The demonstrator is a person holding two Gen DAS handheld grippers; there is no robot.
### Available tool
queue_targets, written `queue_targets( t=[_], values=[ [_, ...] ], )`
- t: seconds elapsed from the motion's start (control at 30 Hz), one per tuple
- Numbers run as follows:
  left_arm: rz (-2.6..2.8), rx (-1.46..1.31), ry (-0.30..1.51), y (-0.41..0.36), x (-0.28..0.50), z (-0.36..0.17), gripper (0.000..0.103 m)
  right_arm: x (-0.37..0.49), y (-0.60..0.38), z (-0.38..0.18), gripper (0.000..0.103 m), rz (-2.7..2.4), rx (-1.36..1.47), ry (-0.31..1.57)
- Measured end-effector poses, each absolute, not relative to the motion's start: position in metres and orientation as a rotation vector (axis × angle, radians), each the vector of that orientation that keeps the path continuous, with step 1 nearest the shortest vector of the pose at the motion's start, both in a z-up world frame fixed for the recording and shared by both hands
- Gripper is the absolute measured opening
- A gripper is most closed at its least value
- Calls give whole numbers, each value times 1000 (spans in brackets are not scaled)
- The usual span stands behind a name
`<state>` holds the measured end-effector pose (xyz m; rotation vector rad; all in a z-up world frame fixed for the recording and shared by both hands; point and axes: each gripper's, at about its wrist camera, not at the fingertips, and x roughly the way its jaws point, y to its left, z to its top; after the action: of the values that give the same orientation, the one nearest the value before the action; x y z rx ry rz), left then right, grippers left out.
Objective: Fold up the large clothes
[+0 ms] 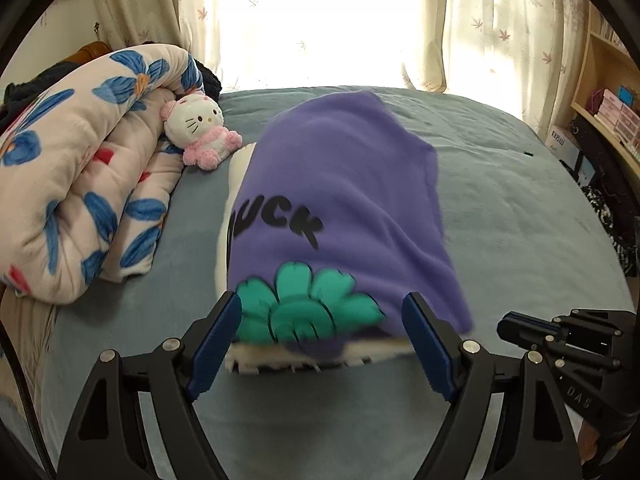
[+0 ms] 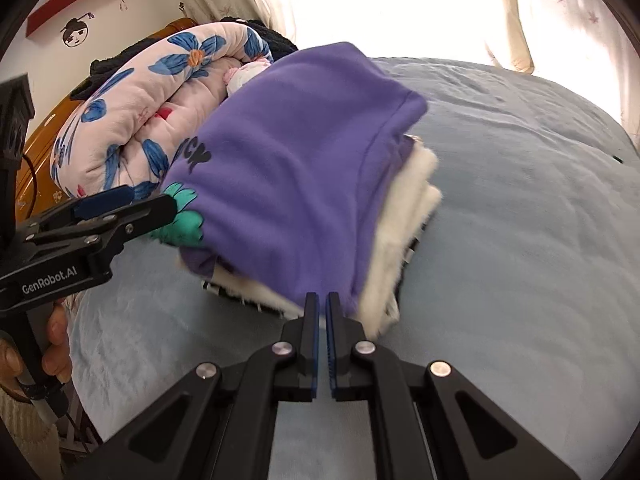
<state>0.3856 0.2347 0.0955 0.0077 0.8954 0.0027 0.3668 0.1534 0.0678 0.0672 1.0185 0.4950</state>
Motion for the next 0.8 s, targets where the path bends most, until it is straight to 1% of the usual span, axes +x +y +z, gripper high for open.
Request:
queue_targets(
  t=[0.07, 0.13, 0.2, 0.5, 0.57, 0.63, 0.8],
  values=[
    [-3, -3, 894, 230, 370, 105, 81, 351, 142, 82, 9, 490, 75, 1014],
    [-10, -12, 891, 223, 350, 116, 81, 333, 131, 97, 20, 470, 61, 993],
    [-18, -23, 889, 217, 332, 126, 81, 315, 121, 112, 27, 461, 54, 974],
    [-50, -60, 879, 185, 250, 159, 82, 233, 71, 164, 29, 410, 7, 907],
    [-55, -47, 878, 178, 234, 163, 82, 217, 60, 170, 36, 395, 6, 891],
    [-42, -28, 866, 169, 218, 167, 82, 197, 48, 174, 45, 364, -12, 868],
    [-70, -20, 828, 144, 167, 170, 82, 153, 25, 172, 48, 334, -53, 843]
  ],
)
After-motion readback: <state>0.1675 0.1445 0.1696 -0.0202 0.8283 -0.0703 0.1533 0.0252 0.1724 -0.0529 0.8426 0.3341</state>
